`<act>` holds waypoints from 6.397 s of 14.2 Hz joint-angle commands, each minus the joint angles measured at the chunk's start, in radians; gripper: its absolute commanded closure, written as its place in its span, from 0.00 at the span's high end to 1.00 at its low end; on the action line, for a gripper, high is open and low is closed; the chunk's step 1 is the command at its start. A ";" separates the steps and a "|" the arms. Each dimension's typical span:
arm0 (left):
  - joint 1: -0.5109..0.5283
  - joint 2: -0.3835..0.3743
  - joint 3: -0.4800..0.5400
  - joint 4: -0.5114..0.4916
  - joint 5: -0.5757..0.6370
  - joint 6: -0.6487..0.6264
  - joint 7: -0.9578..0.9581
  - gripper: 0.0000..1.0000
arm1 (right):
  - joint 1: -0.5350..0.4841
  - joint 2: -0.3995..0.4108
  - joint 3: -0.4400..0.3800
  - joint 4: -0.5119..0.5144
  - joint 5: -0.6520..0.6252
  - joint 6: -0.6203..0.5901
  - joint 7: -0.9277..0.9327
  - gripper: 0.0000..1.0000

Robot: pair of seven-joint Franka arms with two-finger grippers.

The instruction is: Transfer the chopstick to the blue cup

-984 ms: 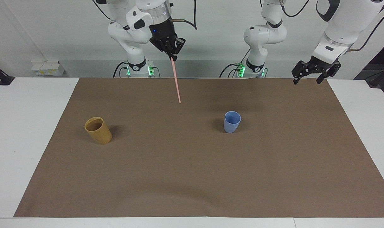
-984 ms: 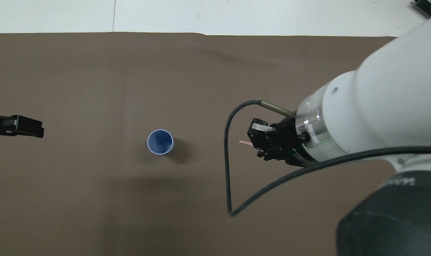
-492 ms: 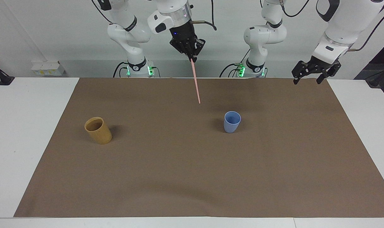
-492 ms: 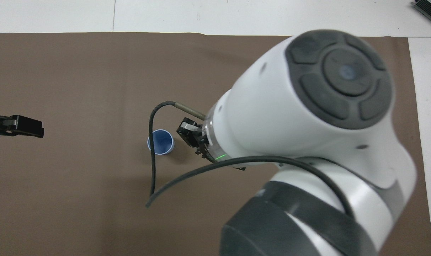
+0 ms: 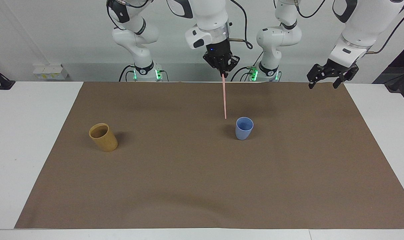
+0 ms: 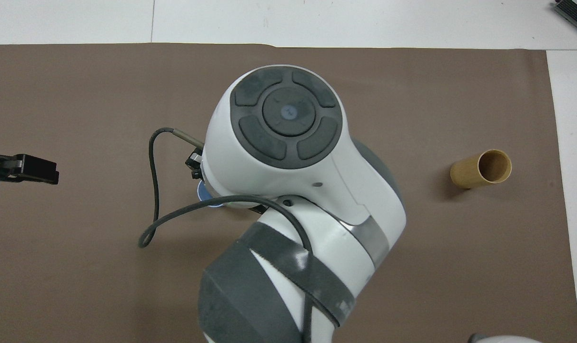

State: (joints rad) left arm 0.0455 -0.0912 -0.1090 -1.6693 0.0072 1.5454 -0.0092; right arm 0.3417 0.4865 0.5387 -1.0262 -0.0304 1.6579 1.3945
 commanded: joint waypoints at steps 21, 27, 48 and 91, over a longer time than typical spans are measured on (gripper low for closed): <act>0.005 -0.001 -0.001 0.014 -0.001 -0.022 -0.009 1.00 | 0.037 0.030 0.003 -0.078 -0.005 0.089 0.041 0.00; 0.005 -0.001 -0.003 0.014 -0.001 -0.022 -0.008 1.00 | 0.036 0.030 0.001 -0.123 -0.005 0.118 0.028 0.00; 0.005 -0.001 -0.001 0.014 -0.001 -0.021 -0.009 1.00 | 0.030 0.029 0.000 -0.189 -0.014 0.181 -0.014 0.48; -0.001 -0.001 -0.003 0.014 -0.001 -0.019 -0.012 1.00 | -0.605 -0.643 -0.135 -0.575 0.055 -0.101 -0.966 1.00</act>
State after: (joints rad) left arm 0.0455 -0.0912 -0.1101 -1.6693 0.0072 1.5436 -0.0121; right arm -0.2250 -0.1516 0.4015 -1.5926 -0.0027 1.5532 0.4623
